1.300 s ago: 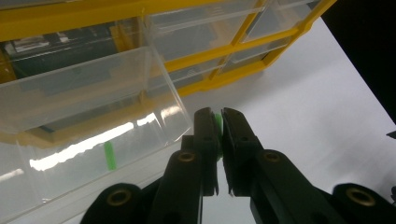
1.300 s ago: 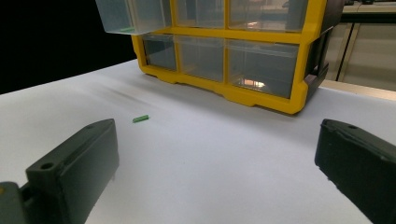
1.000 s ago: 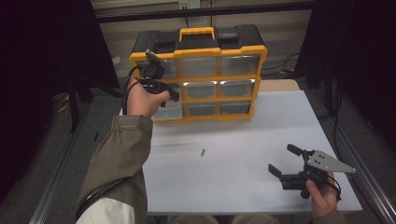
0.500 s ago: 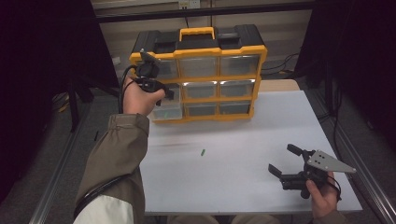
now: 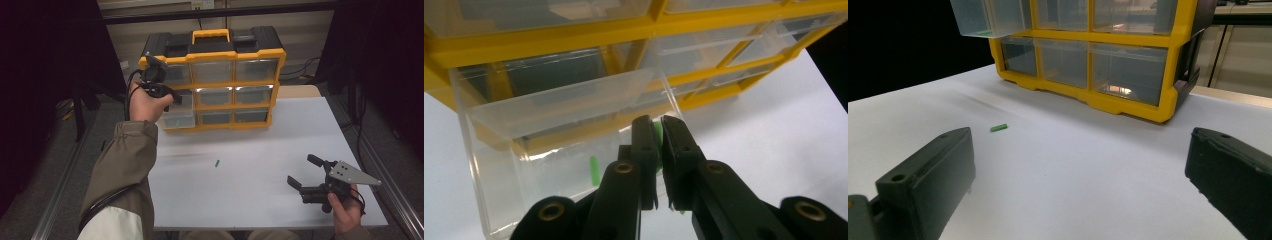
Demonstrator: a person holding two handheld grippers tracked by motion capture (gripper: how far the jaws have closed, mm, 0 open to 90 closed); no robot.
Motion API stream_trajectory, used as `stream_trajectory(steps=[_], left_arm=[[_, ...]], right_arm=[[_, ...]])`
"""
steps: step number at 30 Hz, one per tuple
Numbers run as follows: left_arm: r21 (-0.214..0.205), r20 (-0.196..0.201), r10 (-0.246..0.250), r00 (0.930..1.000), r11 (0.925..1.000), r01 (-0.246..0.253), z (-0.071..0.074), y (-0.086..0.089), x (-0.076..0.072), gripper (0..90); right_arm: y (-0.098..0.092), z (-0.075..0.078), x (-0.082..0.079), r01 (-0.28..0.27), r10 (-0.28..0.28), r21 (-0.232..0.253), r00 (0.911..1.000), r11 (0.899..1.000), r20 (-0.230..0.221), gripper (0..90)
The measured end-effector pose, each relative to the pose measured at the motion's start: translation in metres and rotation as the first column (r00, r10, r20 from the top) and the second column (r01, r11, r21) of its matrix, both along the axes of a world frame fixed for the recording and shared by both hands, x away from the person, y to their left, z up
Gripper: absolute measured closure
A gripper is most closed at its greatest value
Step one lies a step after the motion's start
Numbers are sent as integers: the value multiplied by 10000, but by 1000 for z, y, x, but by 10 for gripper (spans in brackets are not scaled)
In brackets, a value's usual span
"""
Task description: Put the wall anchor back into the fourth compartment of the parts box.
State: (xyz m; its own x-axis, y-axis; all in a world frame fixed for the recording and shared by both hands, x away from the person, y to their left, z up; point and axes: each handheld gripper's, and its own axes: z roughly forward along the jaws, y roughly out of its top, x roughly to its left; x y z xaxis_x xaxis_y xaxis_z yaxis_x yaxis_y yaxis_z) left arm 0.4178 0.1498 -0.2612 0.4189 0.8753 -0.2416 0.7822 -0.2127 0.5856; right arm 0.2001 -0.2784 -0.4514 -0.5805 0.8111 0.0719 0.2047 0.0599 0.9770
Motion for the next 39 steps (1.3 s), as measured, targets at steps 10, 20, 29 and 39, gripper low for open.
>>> stream_trajectory(steps=[10,20,29,39], left_arm=[[193,83,309,9995,9993,-311,-4,2,3,851],[304,150,507,9986,9982,-511,-8,5,6,851],[656,104,538,9985,9964,-544,-13,8,8,850],[891,167,810,9966,9926,-822,-19,8,9,850]], right_arm=[[0,0,0,-10,10,17,10000,10000,-26,0],[0,0,0,-36,36,27,10000,10000,-20,0],[0,0,0,-17,18,41,10000,10000,-31,0],[0,0,0,-20,20,6,10000,10000,-12,0]])
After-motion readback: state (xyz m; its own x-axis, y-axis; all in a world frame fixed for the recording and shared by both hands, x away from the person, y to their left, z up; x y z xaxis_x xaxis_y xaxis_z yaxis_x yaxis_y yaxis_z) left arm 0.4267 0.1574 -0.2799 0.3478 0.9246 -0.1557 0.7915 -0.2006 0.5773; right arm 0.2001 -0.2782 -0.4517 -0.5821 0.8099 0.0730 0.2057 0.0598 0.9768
